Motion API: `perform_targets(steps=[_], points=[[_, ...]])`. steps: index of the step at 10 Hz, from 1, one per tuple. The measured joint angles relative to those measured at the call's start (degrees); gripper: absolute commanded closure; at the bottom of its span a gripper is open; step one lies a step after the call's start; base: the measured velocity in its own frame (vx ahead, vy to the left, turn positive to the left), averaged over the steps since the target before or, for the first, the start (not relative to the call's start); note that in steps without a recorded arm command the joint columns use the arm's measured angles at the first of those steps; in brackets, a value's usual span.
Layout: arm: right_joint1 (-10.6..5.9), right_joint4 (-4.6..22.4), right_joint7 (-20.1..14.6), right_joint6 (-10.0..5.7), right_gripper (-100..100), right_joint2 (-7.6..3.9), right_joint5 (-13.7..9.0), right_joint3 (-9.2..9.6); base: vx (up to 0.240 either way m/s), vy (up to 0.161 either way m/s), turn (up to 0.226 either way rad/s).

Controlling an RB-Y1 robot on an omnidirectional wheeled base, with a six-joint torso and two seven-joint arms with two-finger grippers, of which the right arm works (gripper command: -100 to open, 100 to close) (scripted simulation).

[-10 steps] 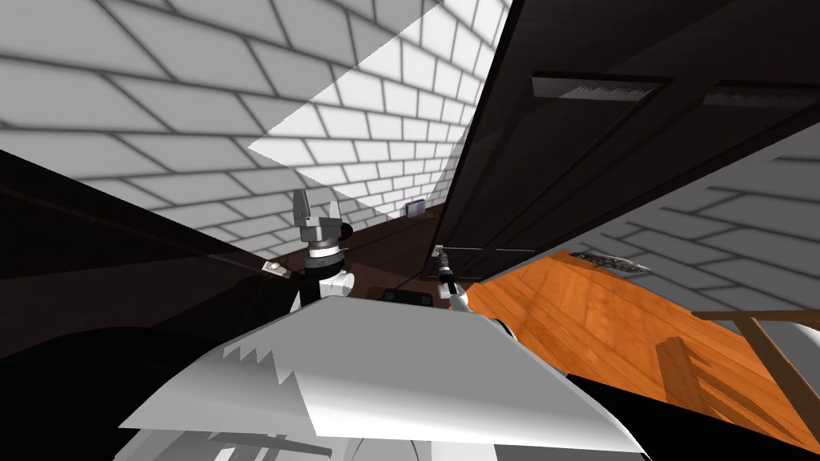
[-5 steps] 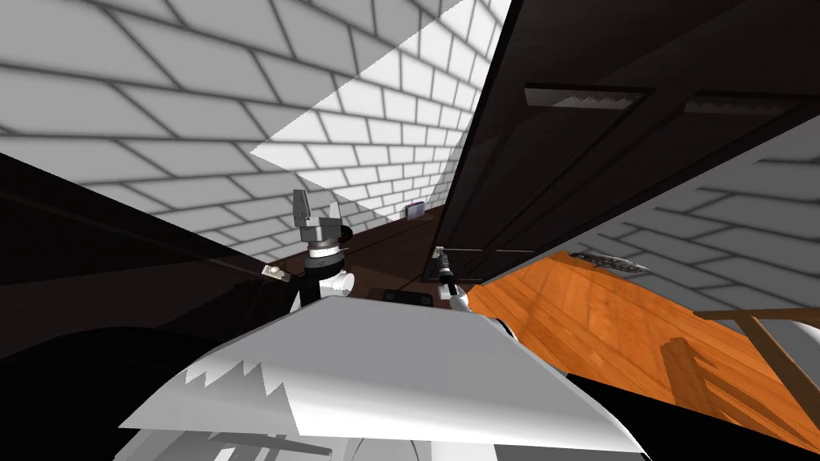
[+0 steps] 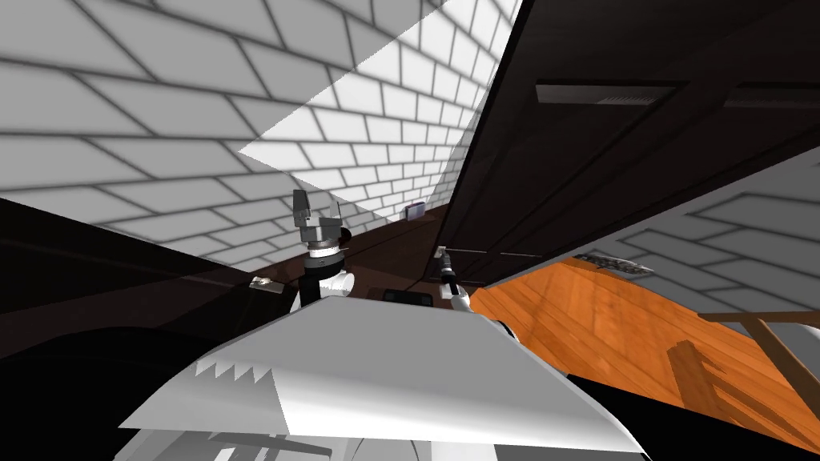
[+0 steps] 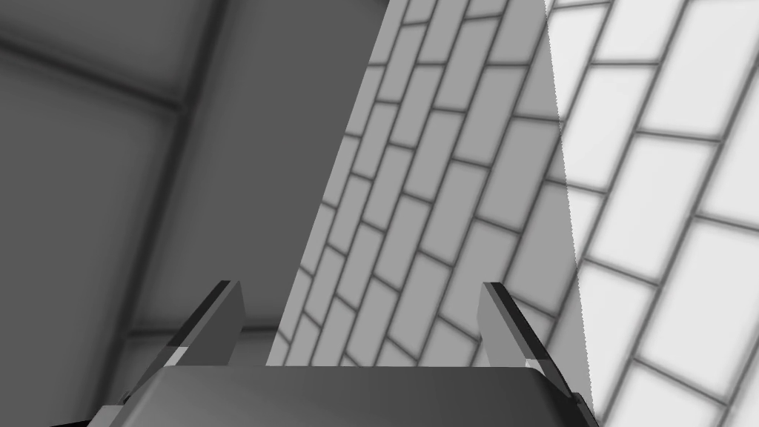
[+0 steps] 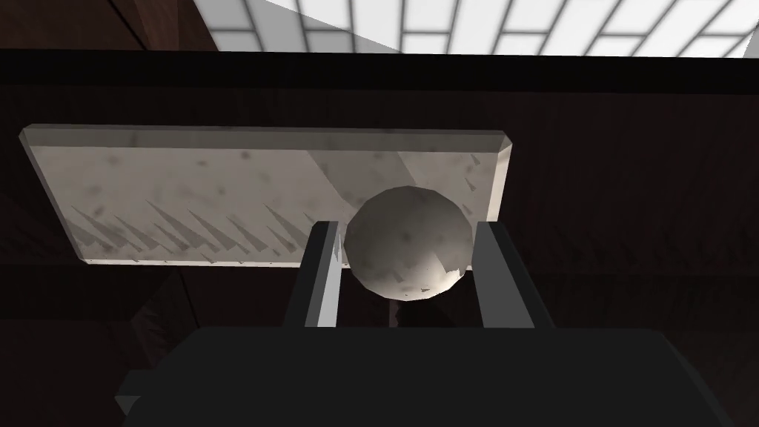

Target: Push the door open

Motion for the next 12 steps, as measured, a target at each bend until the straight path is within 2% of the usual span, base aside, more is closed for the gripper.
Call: perform_targets(steps=[2,3,4,5,6,8,10,12], points=[[-2.26,3.59,0.82,-1.48,100,-0.43,-1.1,-1.5,0.086,0.031,-0.006],[-0.99,1.05,0.76,-0.7,100,-0.34,-0.98,-1.35,0.129,0.069,-0.045],[-1.75,2.51,1.16,-1.0,100,-0.26,-1.55,-2.04,0.133,0.085,-0.06],[-0.86,0.89,1.26,-0.1,100,-0.23,-1.74,-2.26,0.155,0.085,-0.043],[0.16,-1.29,1.25,1.51,100,-0.1,-2.03,-2.58,0.169,0.09,-0.058],[-0.88,0.76,1.73,0.65,100,-0.4,-2.93,-3.77,0.174,0.098,-0.071],[-0.76,0.08,2.1,0.94,100,-0.4,-3.42,-4.46,0.135,0.043,-0.035],[0.04,-0.57,2.67,1.53,100,-0.29,-3.92,-5.28,0.211,0.06,-0.055]])
